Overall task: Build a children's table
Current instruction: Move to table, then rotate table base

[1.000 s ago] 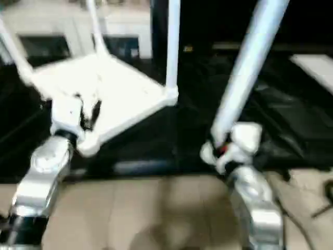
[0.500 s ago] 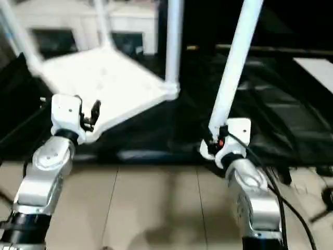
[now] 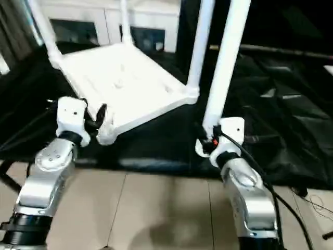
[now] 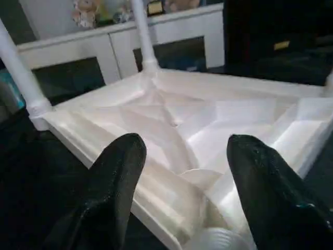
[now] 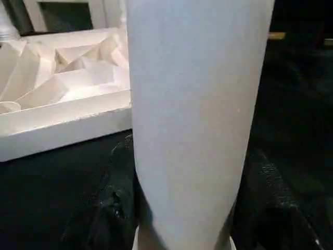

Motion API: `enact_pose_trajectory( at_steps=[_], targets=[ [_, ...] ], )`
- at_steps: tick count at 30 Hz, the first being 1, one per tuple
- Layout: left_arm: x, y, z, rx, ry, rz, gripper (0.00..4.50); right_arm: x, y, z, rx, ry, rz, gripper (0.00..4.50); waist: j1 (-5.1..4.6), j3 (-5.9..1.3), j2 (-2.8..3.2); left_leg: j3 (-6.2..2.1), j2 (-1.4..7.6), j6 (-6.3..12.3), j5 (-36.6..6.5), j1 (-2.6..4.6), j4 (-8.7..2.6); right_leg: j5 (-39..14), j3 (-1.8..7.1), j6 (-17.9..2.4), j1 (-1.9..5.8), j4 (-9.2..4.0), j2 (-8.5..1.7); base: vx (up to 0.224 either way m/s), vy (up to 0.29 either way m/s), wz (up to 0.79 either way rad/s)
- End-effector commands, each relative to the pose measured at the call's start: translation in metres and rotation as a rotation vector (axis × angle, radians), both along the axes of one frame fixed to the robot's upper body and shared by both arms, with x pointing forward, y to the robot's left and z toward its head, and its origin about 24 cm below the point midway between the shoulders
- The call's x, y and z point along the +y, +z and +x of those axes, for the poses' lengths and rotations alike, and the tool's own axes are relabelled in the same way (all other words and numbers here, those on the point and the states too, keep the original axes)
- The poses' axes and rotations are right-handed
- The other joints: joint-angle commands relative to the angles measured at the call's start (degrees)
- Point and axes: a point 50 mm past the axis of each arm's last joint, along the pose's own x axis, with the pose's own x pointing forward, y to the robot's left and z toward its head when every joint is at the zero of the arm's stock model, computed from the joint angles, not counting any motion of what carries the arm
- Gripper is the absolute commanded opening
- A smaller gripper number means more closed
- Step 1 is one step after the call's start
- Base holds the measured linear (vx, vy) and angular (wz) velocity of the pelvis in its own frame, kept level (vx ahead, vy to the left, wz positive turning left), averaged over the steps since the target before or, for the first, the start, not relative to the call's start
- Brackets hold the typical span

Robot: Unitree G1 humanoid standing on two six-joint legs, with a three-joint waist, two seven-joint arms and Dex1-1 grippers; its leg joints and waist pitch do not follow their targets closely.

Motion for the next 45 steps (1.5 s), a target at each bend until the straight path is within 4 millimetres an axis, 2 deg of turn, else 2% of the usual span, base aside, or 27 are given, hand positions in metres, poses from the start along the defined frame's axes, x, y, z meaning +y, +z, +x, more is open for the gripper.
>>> enact_pose_trajectory(
  at_steps=[1, 2, 3, 5, 6, 7, 9, 10, 12, 13, 16, 17, 18, 19, 24, 25, 27, 29, 30, 31, 34, 35, 36, 37, 38, 40, 45],
  targets=[
    [-0.001, -0.004, 0.000, 0.024, -0.005, -0.008, 2.99, -0.003, 0.004, 0.000, -0.028, -0.008, -0.018, 1.89, -3.04, -5.73, 0.65, -8.36, 8.71, 28.15, 19.2, 10.73, -2.62, 0.2, 3.10, -1.5, -7.82, 3.76, -1.94, 0.144, -0.038, -0.05],
    [-0.001, -0.004, 0.000, 0.025, -0.005, -0.007, 2.99, -0.003, 0.004, 0.000, -0.029, -0.009, -0.018, 1.89, -3.14, -5.82, 0.15, -9.17, 9.02, 30.58, 23.3, 10.78, -2.41, -0.3, 4.34, -0.1, -8.88, 4.46, -2.79, 0.052, -0.082, -0.19],
    [-0.001, -0.005, -0.001, 0.026, -0.004, -0.007, 2.99, -0.003, 0.004, 0.000, -0.030, -0.010, -0.017, 1.89, -2.49, -5.31, -1.88, -7.21, 5.32, 28.68, 22.5, 7.00, -1.41, 4.0, 6.98, 0.8, -6.79, 1.94, -4.47, 0.052, -0.082, -0.19],
    [0.000, -0.005, -0.001, 0.028, -0.005, -0.009, 2.99, -0.003, 0.005, 0.000, -0.041, -0.002, -0.017, 1.89, 1.17, -4.48, -4.66, -0.57, -4.00, 16.68, -1.1, -4.49, 5.01, 9.7, 12.60, 0.3, 3.85, -3.89, -7.95, 0.049, -0.072, -0.03],
    [0.000, -0.005, -0.001, 0.029, -0.004, -0.009, 2.99, -0.003, 0.006, -0.001, -0.045, 0.000, -0.019, 1.89, 2.01, -4.45, -3.31, -1.51, -2.22, 12.85, -2.7, -5.21, 5.75, 9.8, 13.27, -2.5, 4.67, -3.65, -10.24, 0.080, -0.058, 0.06],
    [0.000, -0.005, -0.001, 0.028, -0.004, -0.010, 2.99, -0.003, 0.005, -0.001, -0.045, 0.001, -0.020, 1.89, 1.77, -3.81, -2.87, -1.45, -1.31, 5.43, 0.2, -5.35, 3.71, 8.2, 9.74, -6.9, 4.33, -3.49, -7.05, 0.093, -0.042, -0.03],
    [0.001, -0.004, -0.001, 0.028, -0.002, -0.011, 2.99, -0.003, 0.005, -0.002, -0.046, 0.001, -0.015, 1.89, 1.06, -3.64, 0.17, -1.42, 1.29, 4.65, 2.0, -2.79, -1.08, 0.1, 6.16, -9.6, 3.53, -4.20, -4.75, 0.088, -0.011, -0.04],
    [0.001, -0.004, -0.001, 0.028, -0.002, -0.012, 2.99, -0.003, 0.006, -0.002, -0.048, -0.004, -0.007, 1.89, -0.47, -3.71, 1.49, -3.38, 3.26, 6.93, -1.5, -0.69, -3.46, -2.6, 3.76, -8.4, 2.34, -1.74, -0.70, 0.132, 0.033, -0.05],
    [0.001, -0.005, -0.001, 0.029, -0.002, -0.011, 2.99, -0.004, 0.006, -0.002, -0.048, -0.005, -0.003, 1.89, -2.57, -4.20, 1.94, -7.07, 5.86, 13.93, -3.2, 6.07, -4.04, -3.0, 2.44, -8.0, -2.99, 2.37, 0.82, 0.140, 0.041, -0.03],
    [0.002, -0.005, -0.001, 0.029, -0.001, -0.011, 2.99, -0.004, 0.006, -0.001, -0.049, -0.005, -0.006, 1.89, -3.52, -5.00, 1.17, -10.06, 8.11, 25.67, 3.7, 9.00, -3.28, -3.7, 3.58, -2.4, -6.95, 5.77, -0.22, 0.097, 0.016, 0.01],
    [0.002, -0.005, -0.002, 0.029, -0.001, -0.011, 2.99, -0.005, 0.006, -0.001, -0.050, -0.007, -0.005, 1.89, -2.50, -4.04, -1.17, -7.18, 5.13, 26.04, 3.7, 5.60, -3.04, 2.4, 6.51, -0.3, -6.44, 2.81, -2.87, 0.042, -0.029, -0.06],
    [0.003, -0.005, -0.002, 0.031, 0.001, -0.009, 2.99, -0.005, 0.006, -0.001, -0.051, -0.010, -0.007, 1.89, -0.50, -3.48, -4.00, -1.38, -1.96, 17.84, -5.5, -0.99, 1.05, 2.4, 10.59, -2.3, -0.26, -3.40, -5.67, 0.013, -0.077, 0.09],
    [0.003, -0.005, -0.002, 0.032, 0.002, -0.007, 2.99, -0.005, 0.006, -0.001, -0.052, -0.011, -0.006, 1.89, 1.43, -3.16, -3.17, -1.39, -1.30, 10.43, -6.6, -2.42, 4.85, -15.5, 13.46, -5.6, 2.31, -6.28, -10.27, 0.013, -0.077, 0.09],
    [0.004, -0.005, -0.002, 0.033, 0.004, -0.006, 2.99, -0.004, 0.005, -0.001, -0.053, -0.013, -0.004, 1.89, 1.78, -3.67, -3.02, -1.88, -1.22, 6.52, -2.6, -4.40, 4.80, -18.4, 12.40, -7.6, 4.19, -5.39, -8.41, 0.030, -0.056, 0.02],
    [0.006, -0.005, -0.002, 0.035, 0.006, -0.005, 2.99, -0.003, 0.005, -0.002, -0.054, -0.011, -0.002, 1.89, -0.25, -3.15, 1.24, -2.57, 3.36, 3.89, -10.7, 1.86, -3.97, -13.5, 5.16, -11.3, 0.32, -3.03, -0.80, 0.050, 0.020, 0.01],
    [0.007, -0.005, -0.001, 0.035, 0.006, -0.005, 2.99, -0.003, 0.005, -0.003, -0.055, -0.011, -0.001, 1.89, -2.72, -4.30, 1.90, -6.65, 6.10, 11.97, -7.9, 7.38, -4.62, -2.1, 3.26, -11.0, -3.69, 1.77, 0.29, 0.117, 0.044, 0.11],
    [0.008, -0.005, -0.001, 0.035, 0.007, -0.001, 2.99, -0.005, 0.007, -0.004, -0.064, -0.010, 0.013, 1.89, -3.15, -4.21, 1.09, -8.01, 7.44, 21.62, -3.8, 8.92, -4.10, -0.1, 4.06, -6.0, -6.37, 3.92, -1.12, 0.110, 0.029, 0.10],
    [0.009, -0.005, -0.001, 0.036, 0.009, 0.001, 2.99, -0.005, 0.008, -0.005, -0.071, -0.008, 0.019, 1.89, -2.38, -4.01, -0.89, -4.22, 3.31, 22.58, -1.0, 5.27, -2.11, 7.4, 6.21, -6.7, -3.90, -0.02, -3.65, 0.090, -0.014, 0.10],
    [0.010, -0.005, -0.001, 0.036, 0.010, 0.005, 2.99, -0.005, 0.008, -0.005, -0.072, -0.009, 0.018, 1.89, -0.19, -5.02, -2.73, -0.30, -2.76, 18.12, -1.4, -2.32, 2.32, 11.4, 10.01, -9.9, 4.17, -2.69, -5.27, 0.100, -0.023, 0.08],
    [0.010, -0.004, -0.001, 0.036, 0.013, 0.008, 2.99, -0.005, 0.008, -0.005, -0.075, -0.009, 0.018, 1.89, 1.20, -4.29, -2.55, -0.86, -1.58, 12.96, -1.2, -4.93, 4.80, 7.4, 12.07, -11.8, 5.68, -4.57, -8.86, 0.092, -0.032, 0.07],
    [0.021, -0.001, 0.000, 0.012, 0.090, 0.037, 2.99, -0.004, 0.009, -0.005, -0.085, -0.003, 0.018, 1.89, 1.17, -4.11, 0.26, -1.30, 0.76, 6.46, 4.0, -3.71, -0.06, 3.3, 7.23, -13.0, 4.26, -3.44, -4.42, 0.065, -0.021, -0.03],
    [0.035, 0.001, 0.001, -0.008, 0.184, 0.055, 2.99, -0.004, 0.009, -0.005, -0.083, 0.000, 0.018, 1.89, -0.12, -4.51, 1.12, -2.76, 2.54, 8.45, 7.7, -0.88, -1.72, 6.5, 4.69, -10.8, 1.80, -0.54, -1.02, 0.102, 0.019, 0.01],
    [0.044, 0.003, 0.000, -0.020, 0.246, 0.065, 2.99, -0.004, 0.009, -0.004, -0.082, 0.001, 0.018, 1.89, -1.67, -5.32, 1.73, -5.98, 4.97, 16.10, 17.5, 4.36, -0.86, 10.4, 3.75, -8.9, -3.33, 2.76, -0.09, 0.102, 0.019, 0.01],
    [0.053, 0.005, -0.001, -0.030, 0.293, 0.051, 2.99, -0.004, 0.008, -0.005, -0.078, 0.004, 0.014, 1.89, -2.39, -5.76, 0.79, -7.80, 6.45, 21.27, 30.4, 5.23, 0.18, 12.4, 5.07, -6.9, -5.15, 3.20, -1.93, 0.090, 0.000, -0.02],
    [0.070, 0.006, -0.004, -0.035, 0.371, 0.086, 2.99, -0.004, 0.007, -0.005, -0.075, 0.009, 0.012, 1.89, -2.05, -5.78, 0.24, -7.80, 6.25, 21.94, 37.4, 4.83, 0.98, 15.5, 6.15, -6.2, -5.35, 2.81, -3.08, 0.000, 0.000, 0.00],
    [0.091, 0.006, -0.009, -0.014, 0.464, 0.191, 2.99, -0.003, 0.006, -0.005, -0.069, 0.015, 0.011, 1.89, 0.28, -5.67, -1.03, -3.52, 0.40, 14.21, 37.9, -0.80, 1.47, 34.4, 7.66, -4.2, -1.19, 2.14, -3.69, 0.000, 0.000, 0.00],
    [0.121, -0.001, -0.020, 0.091, 0.587, 0.319, 2.99, -0.003, 0.005, -0.001, -0.065, 0.026, -0.002, 1.89, 0.86, -3.94, -0.62, -2.78, 2.69, 1.74, -1.2, -0.04, -2.52, 13.9, 6.68, -9.6, -1.23, -0.06, -3.46, -0.043, -0.014, -0.01]
  ],
)
